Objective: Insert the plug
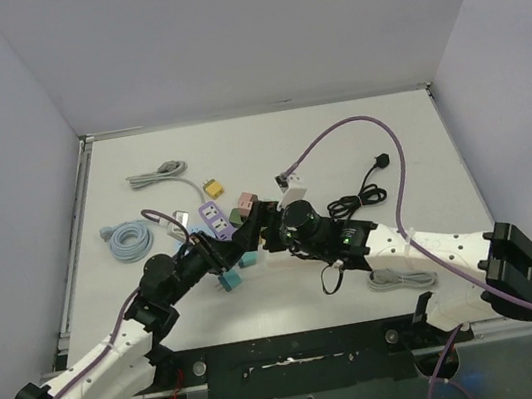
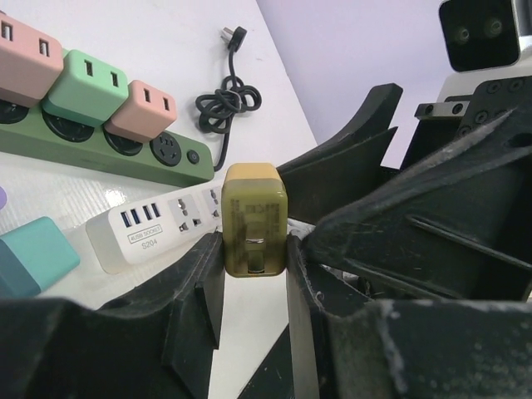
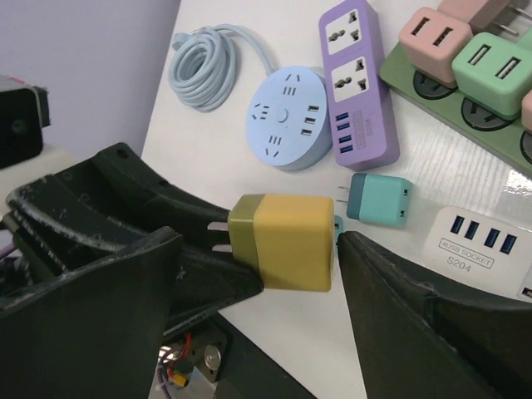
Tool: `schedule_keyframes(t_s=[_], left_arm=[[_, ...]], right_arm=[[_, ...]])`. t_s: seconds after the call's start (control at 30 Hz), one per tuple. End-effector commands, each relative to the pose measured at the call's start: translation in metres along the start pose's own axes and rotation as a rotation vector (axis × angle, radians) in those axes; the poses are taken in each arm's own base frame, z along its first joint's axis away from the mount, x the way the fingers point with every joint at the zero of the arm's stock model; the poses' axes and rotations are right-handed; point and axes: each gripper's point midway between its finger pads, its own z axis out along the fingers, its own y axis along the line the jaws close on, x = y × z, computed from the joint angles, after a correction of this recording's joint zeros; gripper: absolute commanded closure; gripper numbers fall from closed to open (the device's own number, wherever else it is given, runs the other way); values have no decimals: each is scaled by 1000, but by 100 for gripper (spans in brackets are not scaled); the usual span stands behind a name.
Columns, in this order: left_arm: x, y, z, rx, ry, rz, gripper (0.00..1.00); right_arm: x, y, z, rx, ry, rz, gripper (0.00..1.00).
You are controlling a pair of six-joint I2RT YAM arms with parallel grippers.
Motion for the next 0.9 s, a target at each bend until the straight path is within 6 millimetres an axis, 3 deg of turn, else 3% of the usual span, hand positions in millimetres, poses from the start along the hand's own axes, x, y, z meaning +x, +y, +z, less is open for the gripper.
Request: schedule_keyframes(t_s=[0.0, 0.27, 0.4, 0.6, 0.8, 0.87], left_arm=[[-34, -47, -3, 143, -101, 23, 79], [-31, -104, -26, 365, -4, -21, 79], [-29, -131, -42, 501, 26, 34, 80], [-30, -143, -49, 556, 18, 67, 80], [-33, -143, -49, 549, 3, 71, 80], [-32, -136, -45, 509, 10, 67, 75]], right_arm=[[-24, 35, -31, -263, -74, -1, 20], [-41, 63, -87, -615, -184, -7, 17], [-40, 72, -100, -689, -183, -40, 22], [-41, 97, -126, -878, -207, -72, 49], [-40, 105, -130, -920, -197, -96, 76], [-41, 102, -126, -901, -197, -101, 83]])
